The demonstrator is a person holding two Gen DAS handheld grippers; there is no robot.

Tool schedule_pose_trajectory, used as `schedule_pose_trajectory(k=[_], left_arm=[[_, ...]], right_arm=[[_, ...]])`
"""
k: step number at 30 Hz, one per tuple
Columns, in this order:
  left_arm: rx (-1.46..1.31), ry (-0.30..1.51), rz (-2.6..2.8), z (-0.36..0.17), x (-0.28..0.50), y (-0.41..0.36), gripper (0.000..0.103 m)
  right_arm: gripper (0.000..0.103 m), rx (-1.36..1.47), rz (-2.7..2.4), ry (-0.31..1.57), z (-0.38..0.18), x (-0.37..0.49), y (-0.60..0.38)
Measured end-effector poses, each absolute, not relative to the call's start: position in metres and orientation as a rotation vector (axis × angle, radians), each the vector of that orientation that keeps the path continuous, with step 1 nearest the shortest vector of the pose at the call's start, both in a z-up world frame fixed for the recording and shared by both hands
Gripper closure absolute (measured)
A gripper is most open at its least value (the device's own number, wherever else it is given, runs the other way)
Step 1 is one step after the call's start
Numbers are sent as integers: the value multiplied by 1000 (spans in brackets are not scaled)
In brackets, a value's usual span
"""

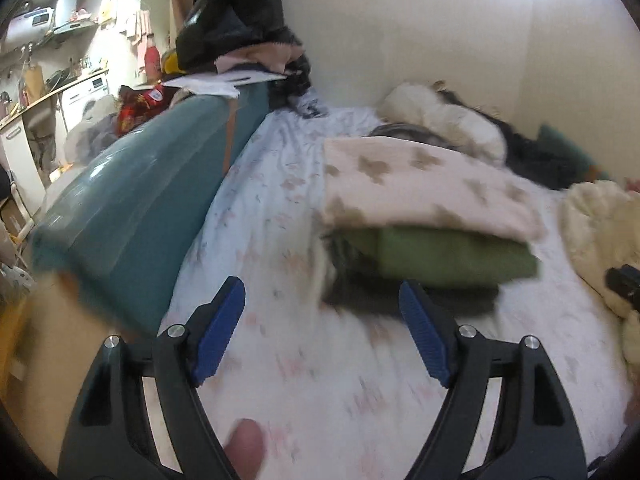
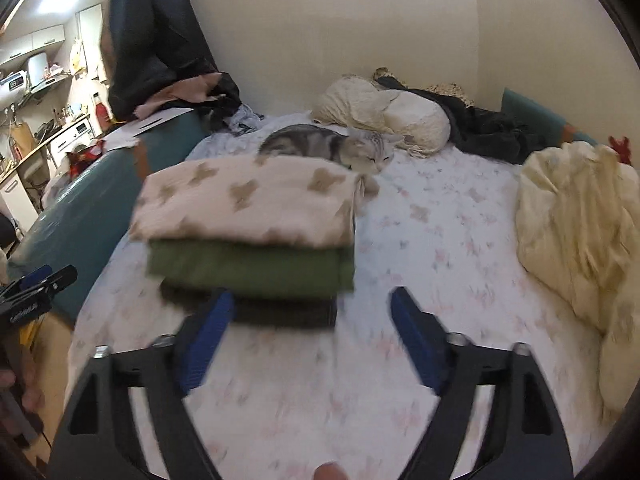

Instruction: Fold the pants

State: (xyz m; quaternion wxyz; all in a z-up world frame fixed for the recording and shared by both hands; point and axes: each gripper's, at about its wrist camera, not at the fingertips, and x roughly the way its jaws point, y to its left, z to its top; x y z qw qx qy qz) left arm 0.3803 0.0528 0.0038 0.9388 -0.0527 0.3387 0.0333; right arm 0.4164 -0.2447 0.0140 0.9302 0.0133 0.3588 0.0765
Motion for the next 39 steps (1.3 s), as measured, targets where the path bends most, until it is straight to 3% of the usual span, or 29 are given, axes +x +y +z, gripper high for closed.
schedule_pose_trajectory(k=[3,9,11,19,27,39], left_arm=[[-130,682,28,14,317,45,26],[-133,639,22,36,197,33,13],[-109,665,-12,36,162,25,4],[-92,665,14,26,60,26,1],[-17,604,33,2,19,16,1],[-39,607,49,-8,14,18,1]], right_arm=[[12,28,175,700,24,345,-237],[3,48,160,660,37,225,-233],[2,56,149,654,39,185,-232],[0,94,164,664,31,77,-231],[0,97,151,598,7,12,-225],[0,76,168,645,-23,22,-207]])
